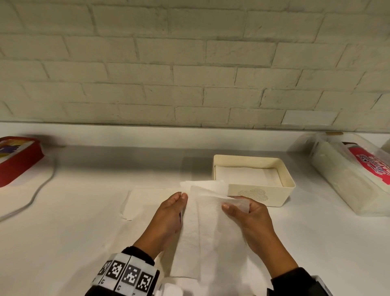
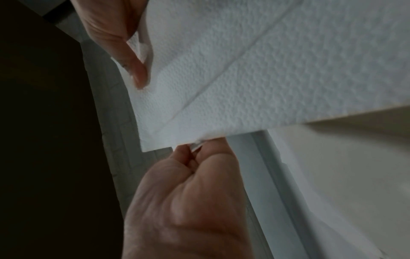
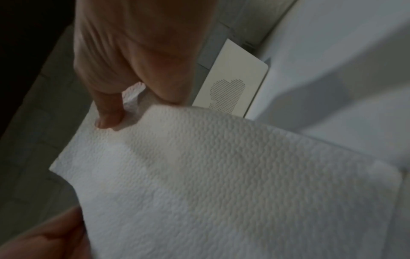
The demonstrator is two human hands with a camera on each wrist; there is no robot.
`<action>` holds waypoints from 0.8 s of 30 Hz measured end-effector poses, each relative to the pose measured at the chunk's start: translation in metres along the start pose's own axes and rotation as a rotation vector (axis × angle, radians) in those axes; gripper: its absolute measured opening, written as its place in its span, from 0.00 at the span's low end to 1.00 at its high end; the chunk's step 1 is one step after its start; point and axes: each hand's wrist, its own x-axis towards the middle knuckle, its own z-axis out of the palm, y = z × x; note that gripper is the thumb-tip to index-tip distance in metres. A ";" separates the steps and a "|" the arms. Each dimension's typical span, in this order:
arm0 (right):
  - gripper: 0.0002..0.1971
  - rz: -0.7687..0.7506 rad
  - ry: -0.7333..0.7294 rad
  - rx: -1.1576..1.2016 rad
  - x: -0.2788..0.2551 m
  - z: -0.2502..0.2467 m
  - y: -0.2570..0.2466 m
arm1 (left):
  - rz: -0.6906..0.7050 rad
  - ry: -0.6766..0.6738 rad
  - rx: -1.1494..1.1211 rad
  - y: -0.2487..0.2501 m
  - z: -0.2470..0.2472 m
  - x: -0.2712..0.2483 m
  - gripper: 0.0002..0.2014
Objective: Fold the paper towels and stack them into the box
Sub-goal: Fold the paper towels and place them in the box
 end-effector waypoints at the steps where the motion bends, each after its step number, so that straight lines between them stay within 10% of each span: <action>1: 0.07 0.020 0.018 0.031 0.001 0.001 0.001 | -0.004 0.007 -0.002 0.000 0.000 0.001 0.21; 15: 0.08 0.092 0.162 0.066 0.015 0.009 0.004 | 0.167 -0.101 0.216 -0.008 0.003 0.000 0.11; 24: 0.11 0.027 0.216 -0.019 0.019 0.004 0.002 | 0.409 0.119 0.267 -0.009 0.003 -0.001 0.13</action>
